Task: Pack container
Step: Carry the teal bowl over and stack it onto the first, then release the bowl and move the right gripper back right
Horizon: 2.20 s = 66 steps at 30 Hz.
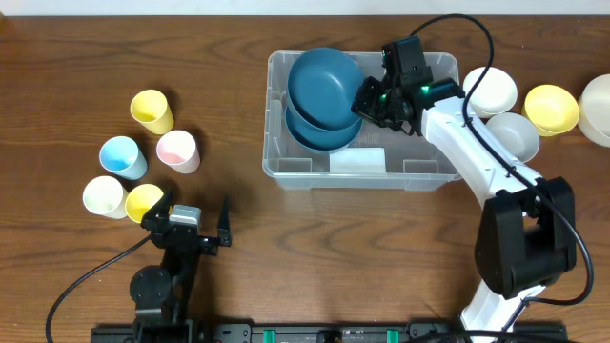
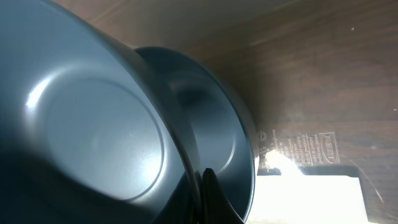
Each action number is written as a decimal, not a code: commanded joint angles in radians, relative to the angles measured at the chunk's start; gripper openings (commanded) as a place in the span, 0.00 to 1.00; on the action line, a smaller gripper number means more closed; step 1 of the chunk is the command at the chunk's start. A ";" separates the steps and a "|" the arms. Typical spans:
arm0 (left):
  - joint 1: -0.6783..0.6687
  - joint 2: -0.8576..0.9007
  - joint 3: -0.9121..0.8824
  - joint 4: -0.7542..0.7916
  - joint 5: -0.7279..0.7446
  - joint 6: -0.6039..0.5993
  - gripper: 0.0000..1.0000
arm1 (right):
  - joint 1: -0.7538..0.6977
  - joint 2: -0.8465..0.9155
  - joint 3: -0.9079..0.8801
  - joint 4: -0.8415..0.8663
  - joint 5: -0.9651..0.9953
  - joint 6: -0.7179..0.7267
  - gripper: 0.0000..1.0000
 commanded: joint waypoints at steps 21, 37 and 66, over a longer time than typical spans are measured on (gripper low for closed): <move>0.004 -0.006 -0.018 -0.033 0.013 0.005 0.98 | 0.009 -0.077 0.121 -0.021 0.019 -0.137 0.69; 0.004 -0.006 -0.018 -0.033 0.013 0.005 0.98 | -0.621 -0.223 0.443 -0.464 0.512 -0.080 0.99; 0.004 -0.006 -0.018 -0.033 0.013 0.005 0.98 | -1.103 0.309 0.443 -0.417 0.302 -0.117 0.99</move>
